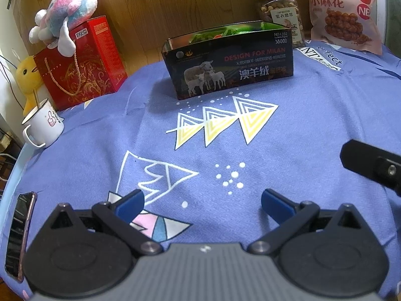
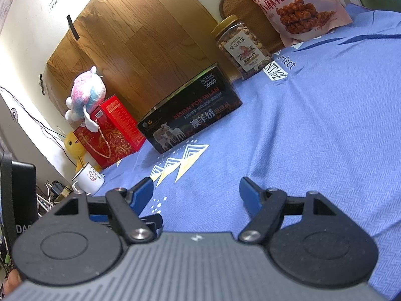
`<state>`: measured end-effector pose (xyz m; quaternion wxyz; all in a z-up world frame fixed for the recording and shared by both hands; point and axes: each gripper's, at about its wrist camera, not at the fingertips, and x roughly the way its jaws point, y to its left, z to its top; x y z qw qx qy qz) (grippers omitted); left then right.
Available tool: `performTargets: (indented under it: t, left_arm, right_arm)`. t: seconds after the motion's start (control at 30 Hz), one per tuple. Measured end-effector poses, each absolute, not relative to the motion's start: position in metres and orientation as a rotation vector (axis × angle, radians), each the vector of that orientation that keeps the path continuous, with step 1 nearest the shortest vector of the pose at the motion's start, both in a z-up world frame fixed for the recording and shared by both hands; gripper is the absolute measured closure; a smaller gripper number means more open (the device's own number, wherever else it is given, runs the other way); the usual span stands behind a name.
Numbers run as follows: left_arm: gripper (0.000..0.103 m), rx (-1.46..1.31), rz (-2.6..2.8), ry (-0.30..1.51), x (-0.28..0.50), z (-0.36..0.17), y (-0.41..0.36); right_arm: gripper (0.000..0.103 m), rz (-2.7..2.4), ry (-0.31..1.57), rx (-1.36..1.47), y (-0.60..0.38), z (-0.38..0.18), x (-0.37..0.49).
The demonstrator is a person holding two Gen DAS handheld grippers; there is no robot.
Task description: Organize snacks
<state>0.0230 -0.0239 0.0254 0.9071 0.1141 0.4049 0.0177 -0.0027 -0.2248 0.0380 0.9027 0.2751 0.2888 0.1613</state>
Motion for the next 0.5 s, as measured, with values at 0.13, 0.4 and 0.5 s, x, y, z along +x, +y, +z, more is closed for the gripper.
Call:
performTargets:
  t: [0.13,0.4,0.5]
  left_arm:
    - [0.000,0.241,0.047,0.827,0.0232,0.0257,-0.0224]
    - [0.000,0.285,0.084,0.790,0.0216,0.0276,-0.0251]
    - [0.000,0.300,0.091,0.778,0.0214,0.0286,-0.0257]
  right_arm:
    - [0.025,0.334,0.598,0.568,-0.2247,0.0379,-0.0026]
    - [0.025,0.334,0.597,0.568,-0.2246,0.0380,-0.0028]
    - [0.025,0.333,0.597,0.569,-0.2246,0.0380,-0.0029]
